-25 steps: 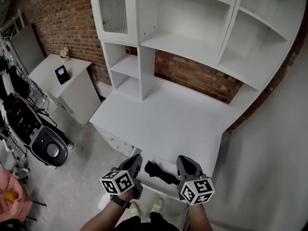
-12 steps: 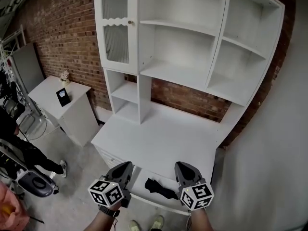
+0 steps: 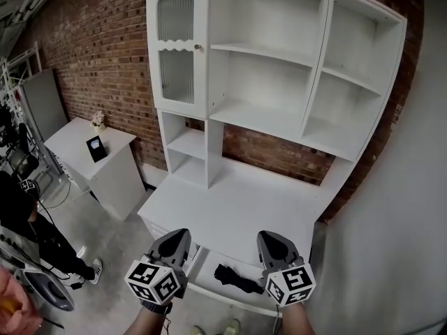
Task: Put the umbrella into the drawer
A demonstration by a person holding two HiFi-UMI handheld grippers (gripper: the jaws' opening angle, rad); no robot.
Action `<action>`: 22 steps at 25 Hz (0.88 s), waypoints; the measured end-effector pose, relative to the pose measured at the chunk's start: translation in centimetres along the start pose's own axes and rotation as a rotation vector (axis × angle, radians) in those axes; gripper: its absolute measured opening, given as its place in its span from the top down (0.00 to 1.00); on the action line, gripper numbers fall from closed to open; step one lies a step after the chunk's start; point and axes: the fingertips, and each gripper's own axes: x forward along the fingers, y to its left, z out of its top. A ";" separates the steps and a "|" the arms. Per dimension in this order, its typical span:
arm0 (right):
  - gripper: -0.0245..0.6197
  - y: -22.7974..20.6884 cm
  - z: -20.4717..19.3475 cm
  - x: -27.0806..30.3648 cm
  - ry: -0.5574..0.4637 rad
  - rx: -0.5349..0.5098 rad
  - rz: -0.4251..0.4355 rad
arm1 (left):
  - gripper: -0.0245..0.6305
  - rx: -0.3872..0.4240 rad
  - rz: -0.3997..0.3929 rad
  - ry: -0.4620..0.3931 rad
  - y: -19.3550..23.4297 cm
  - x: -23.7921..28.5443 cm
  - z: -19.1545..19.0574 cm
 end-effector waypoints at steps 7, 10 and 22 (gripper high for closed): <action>0.96 0.1 2.3 -0.5 -0.039 -0.019 -0.007 | 0.95 0.028 0.003 -0.040 -0.1 -0.9 2.3; 0.96 0.3 2.8 -0.5 -0.044 -0.026 -0.008 | 0.95 0.039 -0.001 -0.047 -0.2 -1.1 2.8; 0.96 1.4 2.3 -0.3 -0.030 -0.047 -0.002 | 0.95 0.037 0.007 -0.051 0.4 -1.5 2.5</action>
